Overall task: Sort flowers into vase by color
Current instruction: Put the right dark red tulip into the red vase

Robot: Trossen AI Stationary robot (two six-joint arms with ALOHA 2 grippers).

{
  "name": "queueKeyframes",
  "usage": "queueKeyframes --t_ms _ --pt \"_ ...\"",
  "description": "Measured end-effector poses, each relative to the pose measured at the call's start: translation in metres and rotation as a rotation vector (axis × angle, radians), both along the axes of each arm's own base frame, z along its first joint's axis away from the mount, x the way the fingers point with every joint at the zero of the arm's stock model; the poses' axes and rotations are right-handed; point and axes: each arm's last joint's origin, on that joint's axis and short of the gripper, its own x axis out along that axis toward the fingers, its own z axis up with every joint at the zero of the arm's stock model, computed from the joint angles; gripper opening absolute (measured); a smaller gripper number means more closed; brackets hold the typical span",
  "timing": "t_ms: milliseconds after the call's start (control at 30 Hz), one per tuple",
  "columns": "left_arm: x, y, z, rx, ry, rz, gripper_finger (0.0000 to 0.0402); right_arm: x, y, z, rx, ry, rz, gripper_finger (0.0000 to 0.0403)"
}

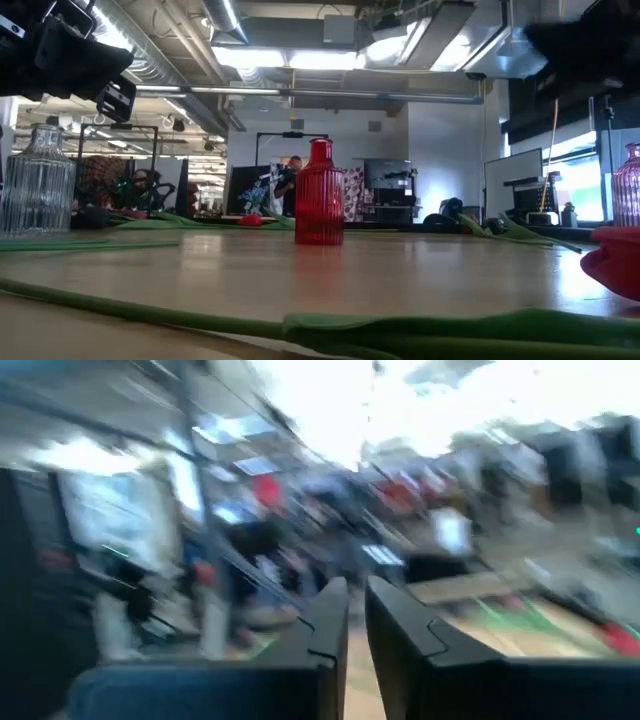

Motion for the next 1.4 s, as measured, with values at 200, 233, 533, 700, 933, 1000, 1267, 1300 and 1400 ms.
queueKeyframes --t_ms 200,233,533,700,933,1000,1267,1300,1400 --pt "0.000 0.000 0.000 0.000 0.000 0.000 0.0015 0.018 -0.003 0.007 0.032 0.162 -0.169 0.0118" --pt "0.000 0.000 0.000 0.000 0.001 0.000 0.0015 0.021 -0.003 0.010 0.033 0.181 -0.198 0.0136" --pt "0.000 0.000 0.000 0.000 0.000 0.000 0.0015 0.064 -0.006 0.044 0.023 0.343 -0.526 0.0267" --pt "0.000 0.000 0.000 0.000 0.001 0.000 0.0015 0.087 -0.014 0.060 0.042 0.500 -0.681 0.0286" --pt "0.000 0.000 0.000 0.000 0.000 0.000 0.0015 0.103 -0.052 0.051 0.233 0.780 -0.769 0.0276" --pt "0.000 0.000 0.000 0.000 0.000 0.000 0.0015 0.102 -0.063 0.042 0.308 0.857 -0.772 0.0273" --pt "0.000 0.000 0.000 0.000 0.000 0.000 0.0015 0.077 -0.097 0.017 0.554 1.128 -0.836 0.0269" --pt "0.000 0.000 0.000 0.000 0.000 0.000 0.0015 0.074 -0.099 0.015 0.580 1.151 -0.852 0.0269" --pt "0.000 0.000 0.000 0.000 0.000 0.000 0.0015 0.063 -0.102 0.011 0.645 1.231 -0.887 0.0269"
